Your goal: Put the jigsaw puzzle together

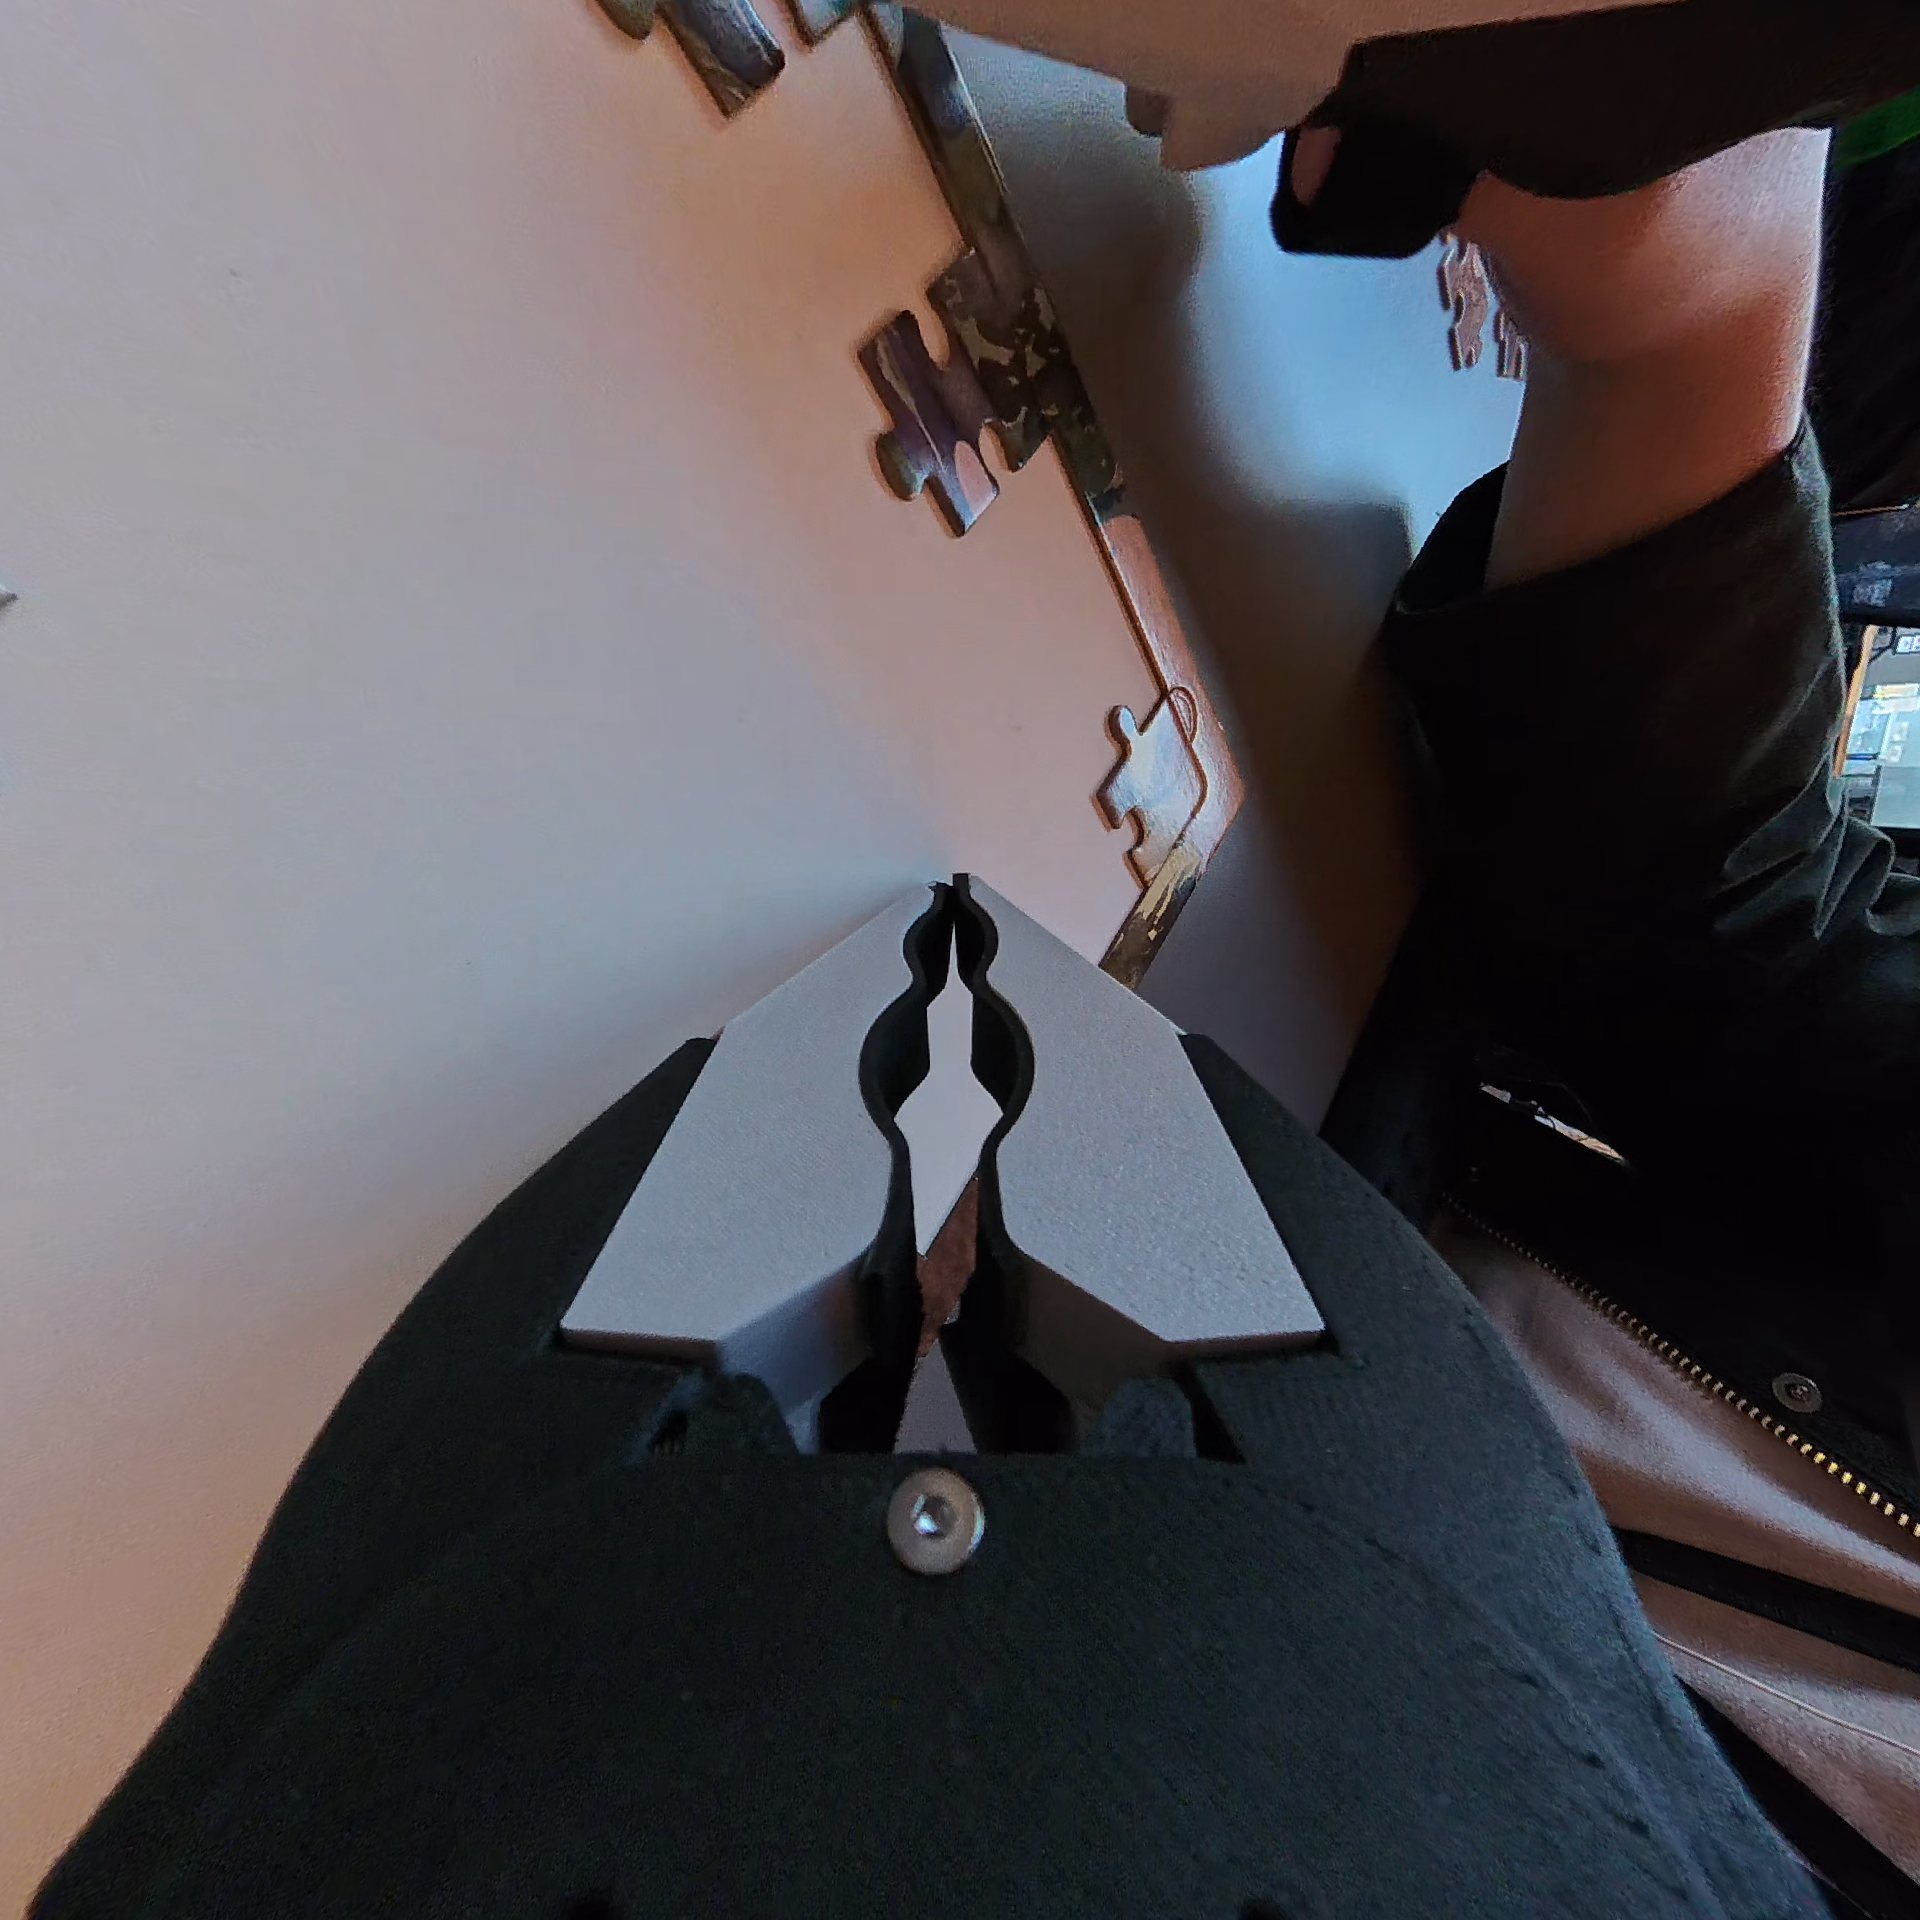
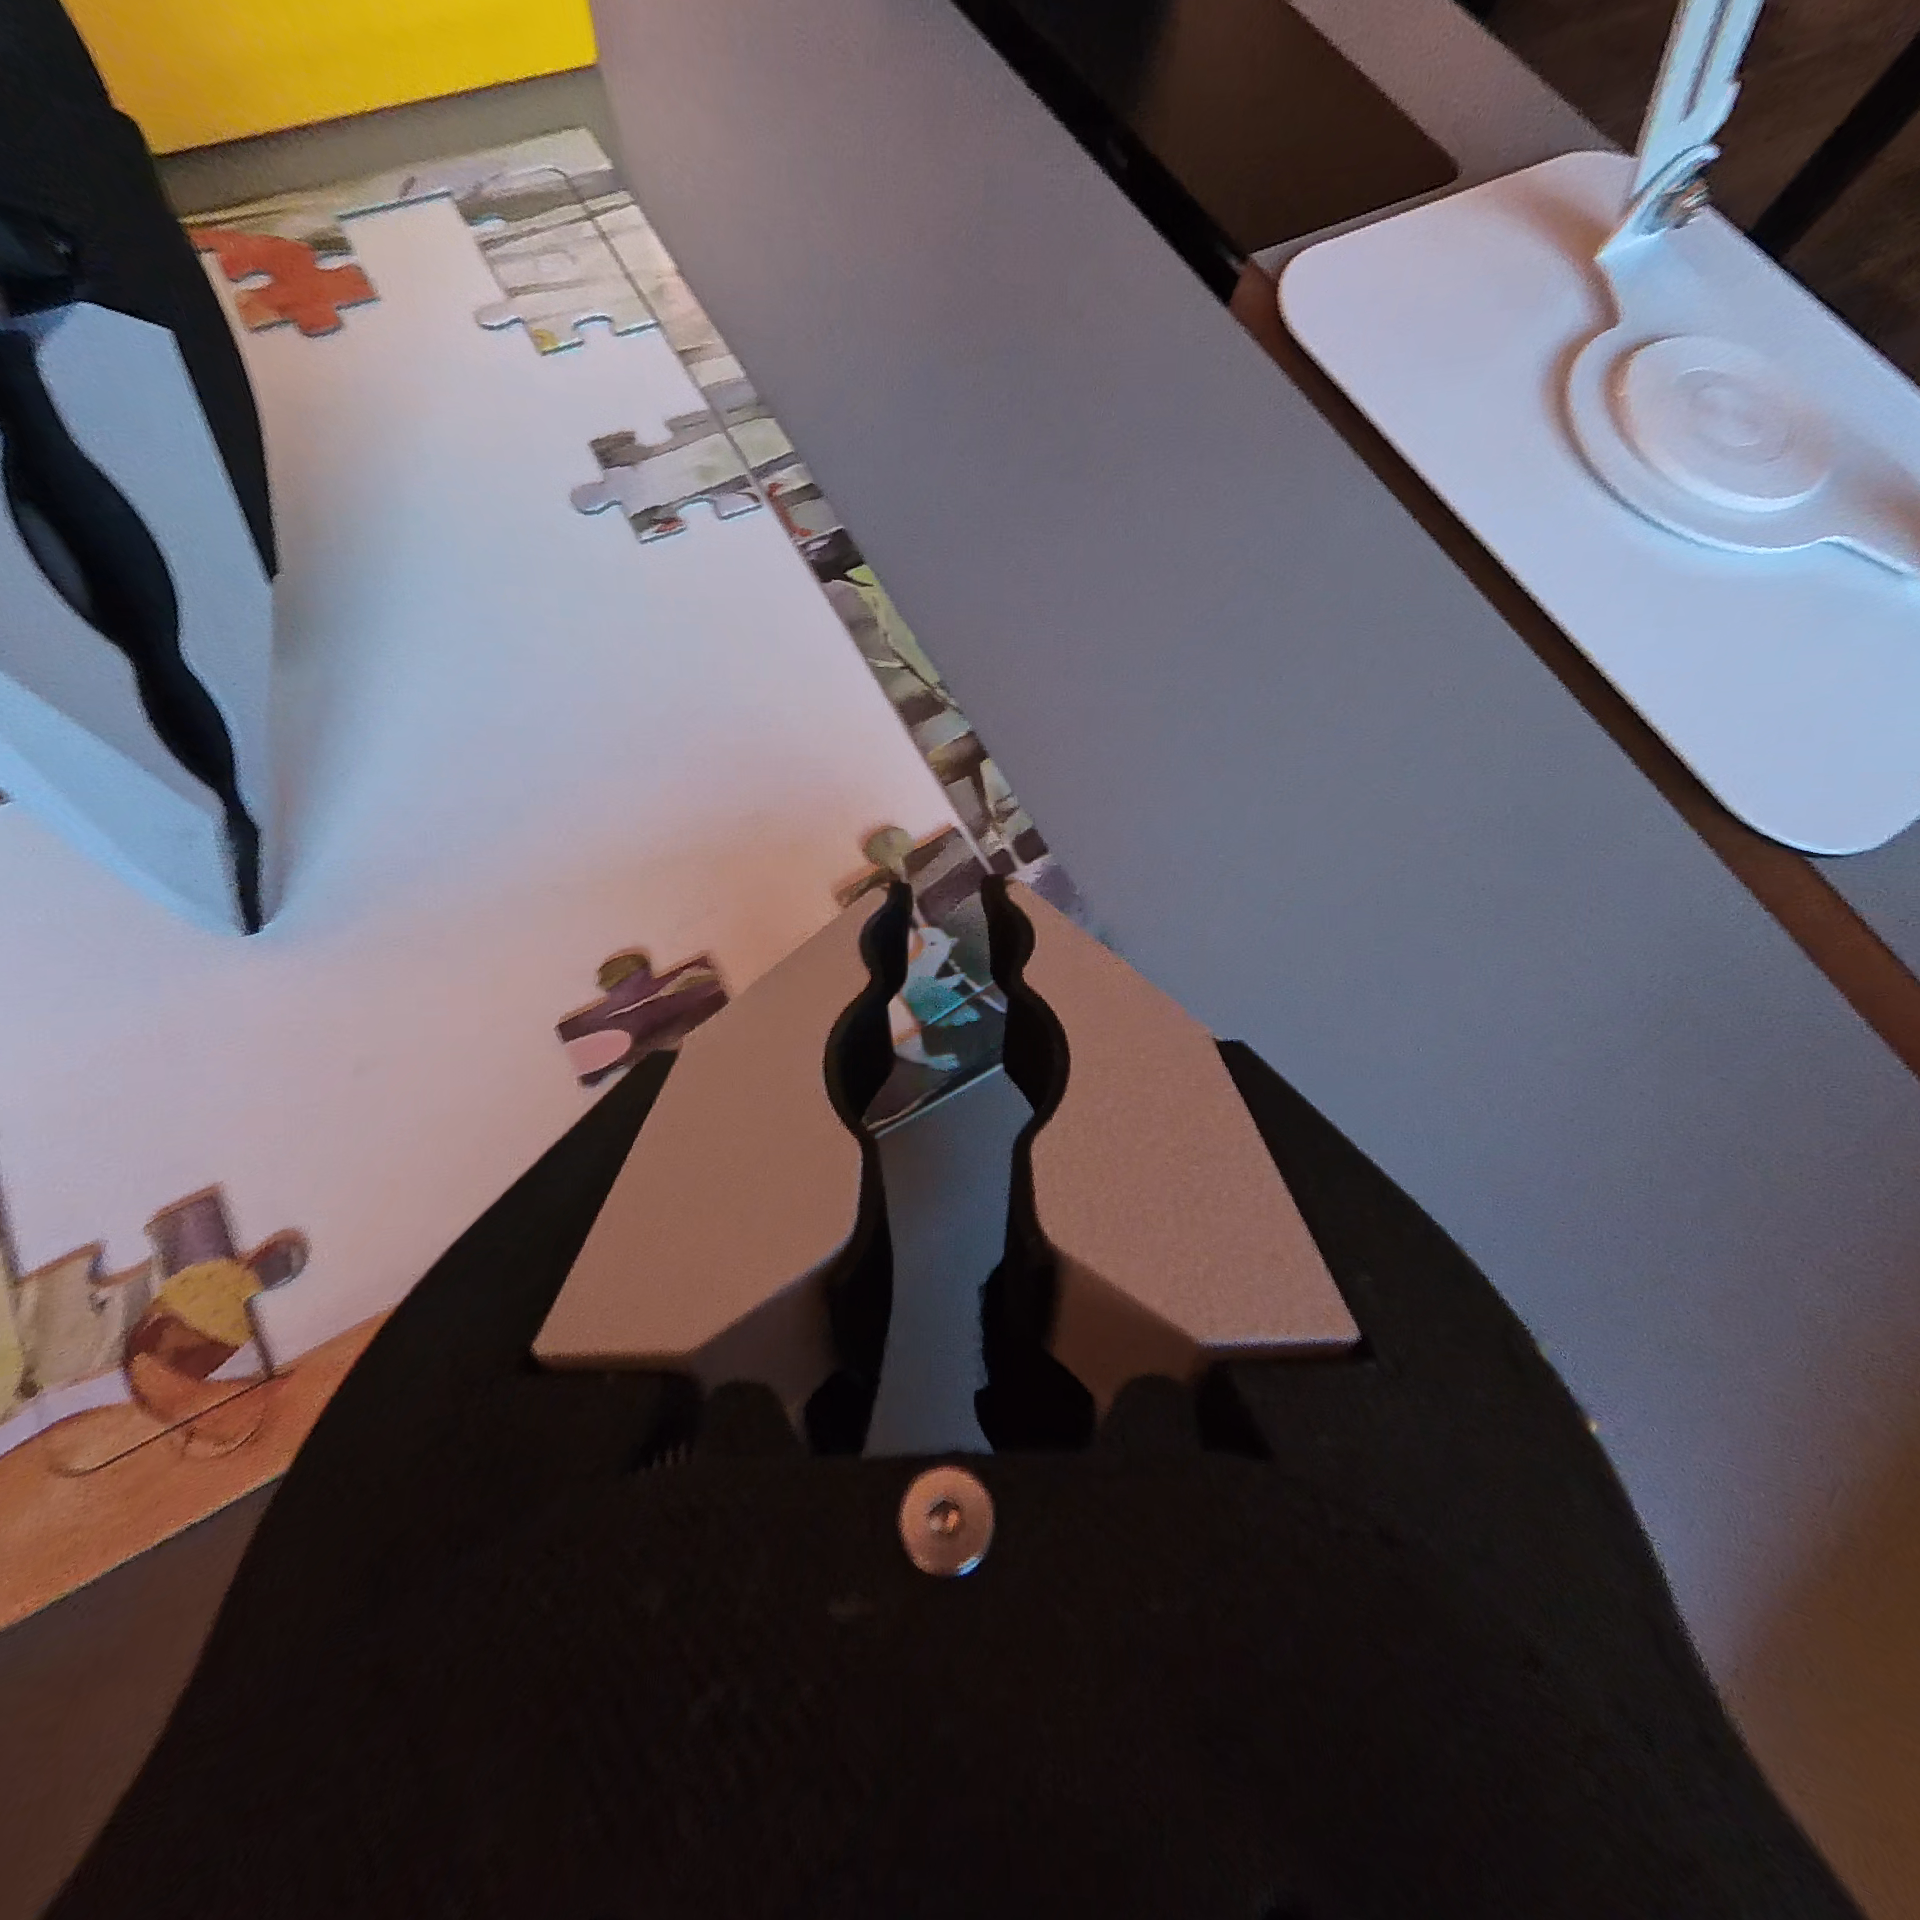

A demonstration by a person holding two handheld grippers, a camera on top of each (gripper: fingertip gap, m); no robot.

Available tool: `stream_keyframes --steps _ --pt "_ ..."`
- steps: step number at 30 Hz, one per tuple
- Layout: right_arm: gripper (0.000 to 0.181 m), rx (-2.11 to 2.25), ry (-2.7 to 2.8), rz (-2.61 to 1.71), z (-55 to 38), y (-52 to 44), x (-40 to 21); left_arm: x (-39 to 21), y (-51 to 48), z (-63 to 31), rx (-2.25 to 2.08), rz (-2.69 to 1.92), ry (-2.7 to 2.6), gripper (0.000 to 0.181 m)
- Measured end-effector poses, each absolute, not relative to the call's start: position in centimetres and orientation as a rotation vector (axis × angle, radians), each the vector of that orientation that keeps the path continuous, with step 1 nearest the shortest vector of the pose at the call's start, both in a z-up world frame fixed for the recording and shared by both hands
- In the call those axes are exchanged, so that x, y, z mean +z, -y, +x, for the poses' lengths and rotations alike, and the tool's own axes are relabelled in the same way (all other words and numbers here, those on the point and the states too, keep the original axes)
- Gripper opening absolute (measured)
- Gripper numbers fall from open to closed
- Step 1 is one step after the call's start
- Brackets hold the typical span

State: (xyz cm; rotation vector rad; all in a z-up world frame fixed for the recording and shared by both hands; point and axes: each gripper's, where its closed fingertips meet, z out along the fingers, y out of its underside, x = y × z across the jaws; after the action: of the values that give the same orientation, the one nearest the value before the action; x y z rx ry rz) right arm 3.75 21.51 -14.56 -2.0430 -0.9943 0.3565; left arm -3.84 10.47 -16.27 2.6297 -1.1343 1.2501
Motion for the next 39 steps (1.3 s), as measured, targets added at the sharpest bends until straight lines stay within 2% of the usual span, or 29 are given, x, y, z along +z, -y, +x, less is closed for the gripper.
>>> stream_keyframes --steps 27,39 --pt "0.015 0.295 0.909 -2.210 4.6 -20.8 -16.1 -16.3 -10.4 -3.9 1.280 2.615 1.106 0.000" --pt "0.019 0.386 0.867 -2.089 2.0 -21.7 -14.3 -16.2 -10.4 -3.9 1.299 2.603 1.081 0.000"
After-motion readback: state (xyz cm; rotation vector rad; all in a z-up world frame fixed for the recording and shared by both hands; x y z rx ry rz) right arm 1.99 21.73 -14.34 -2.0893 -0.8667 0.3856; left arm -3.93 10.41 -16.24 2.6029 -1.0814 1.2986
